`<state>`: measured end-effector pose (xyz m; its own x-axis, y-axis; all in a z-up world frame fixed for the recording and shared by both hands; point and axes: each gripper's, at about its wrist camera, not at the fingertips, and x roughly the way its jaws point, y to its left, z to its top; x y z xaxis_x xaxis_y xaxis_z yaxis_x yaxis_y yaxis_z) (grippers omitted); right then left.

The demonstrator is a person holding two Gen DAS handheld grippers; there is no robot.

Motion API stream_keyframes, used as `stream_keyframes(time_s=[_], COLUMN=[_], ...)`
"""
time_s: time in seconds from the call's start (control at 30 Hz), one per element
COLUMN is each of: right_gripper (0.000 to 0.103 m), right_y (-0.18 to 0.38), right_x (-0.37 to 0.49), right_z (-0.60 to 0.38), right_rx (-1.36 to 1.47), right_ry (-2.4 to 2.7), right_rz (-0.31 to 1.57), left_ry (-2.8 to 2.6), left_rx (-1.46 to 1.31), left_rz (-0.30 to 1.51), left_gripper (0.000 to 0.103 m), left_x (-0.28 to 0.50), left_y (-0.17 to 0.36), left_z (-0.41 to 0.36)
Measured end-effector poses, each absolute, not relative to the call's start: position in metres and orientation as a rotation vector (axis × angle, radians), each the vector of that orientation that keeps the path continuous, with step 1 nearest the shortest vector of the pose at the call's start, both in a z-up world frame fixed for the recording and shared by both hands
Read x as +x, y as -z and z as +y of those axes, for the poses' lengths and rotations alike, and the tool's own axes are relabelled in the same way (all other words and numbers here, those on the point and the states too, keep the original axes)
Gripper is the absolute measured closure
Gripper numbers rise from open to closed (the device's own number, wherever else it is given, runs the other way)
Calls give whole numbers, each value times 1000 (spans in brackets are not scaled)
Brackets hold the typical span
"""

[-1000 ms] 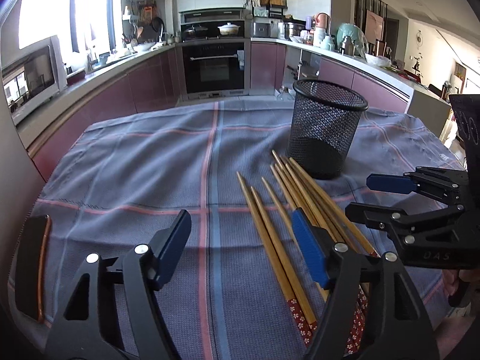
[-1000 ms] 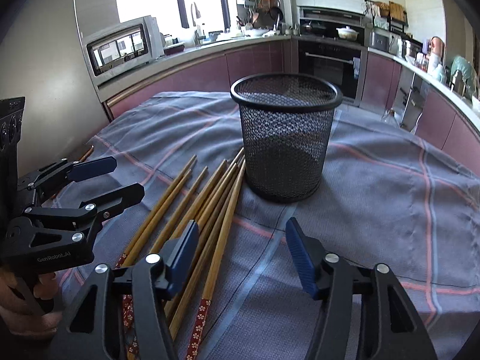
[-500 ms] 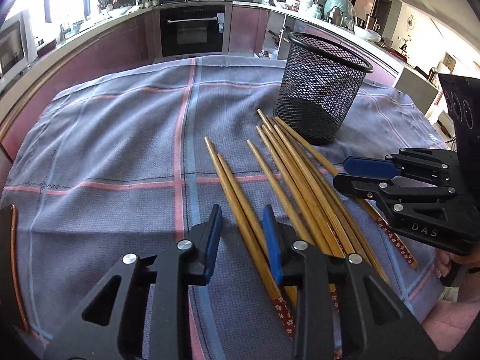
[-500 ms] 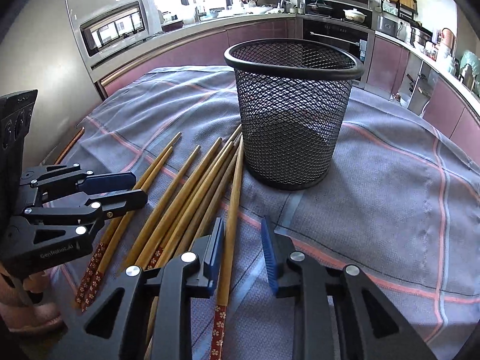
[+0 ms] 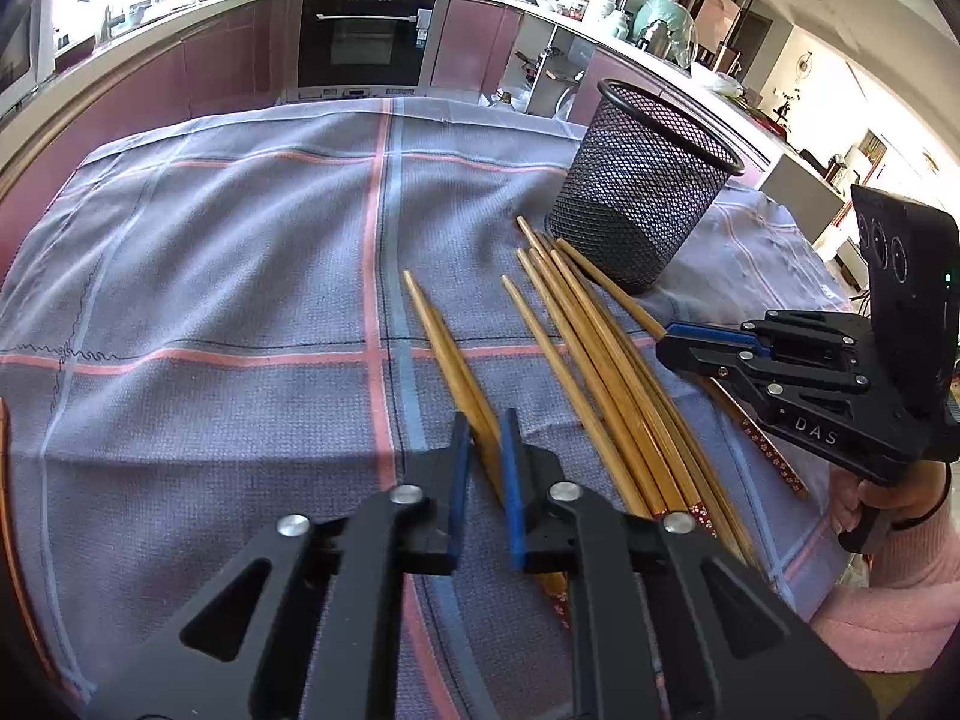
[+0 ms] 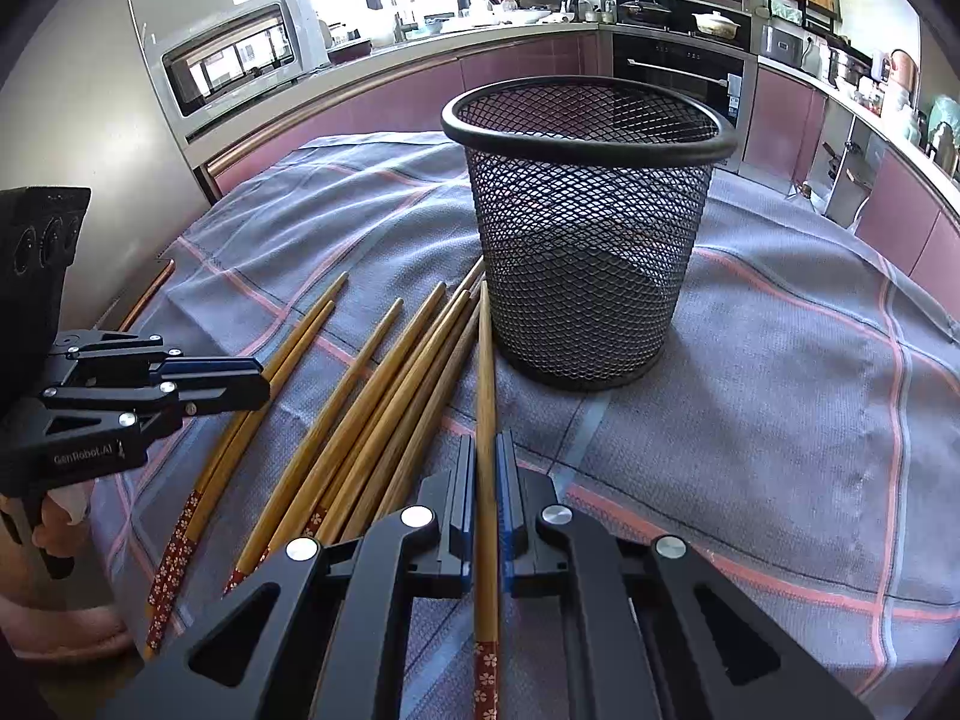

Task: Organize utensils
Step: 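Lower the right gripper onto the chopstick pile and close on one chopstick, then lift the chopstick upright with the right gripper and carry it over the mesh cup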

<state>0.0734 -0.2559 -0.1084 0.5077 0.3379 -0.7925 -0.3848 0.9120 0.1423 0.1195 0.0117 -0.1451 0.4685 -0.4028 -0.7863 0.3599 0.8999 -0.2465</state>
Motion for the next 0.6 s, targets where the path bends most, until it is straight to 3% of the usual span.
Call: stream_keyframes(time_s=[0.13, 0.2, 0.33, 0.6], right_gripper=[97, 97, 96, 97], right_y=[109, 109, 109, 104], right_x=[73, 73, 75, 75], right_z=[-255, -256, -252, -253], right_rx=[-59, -59, -84, -77], right_ry=[-440, -440, -433, -433], right_rz=[945, 946, 944, 921], left_ry=[461, 443, 438, 363], left_rx=[-57, -26, 26, 51], left_rz=[987, 985, 982, 969], left_gripper=[92, 83, 83, 96], left_x=[121, 121, 121, 121], left_y=[147, 147, 148, 145], left_z=[17, 15, 10, 5])
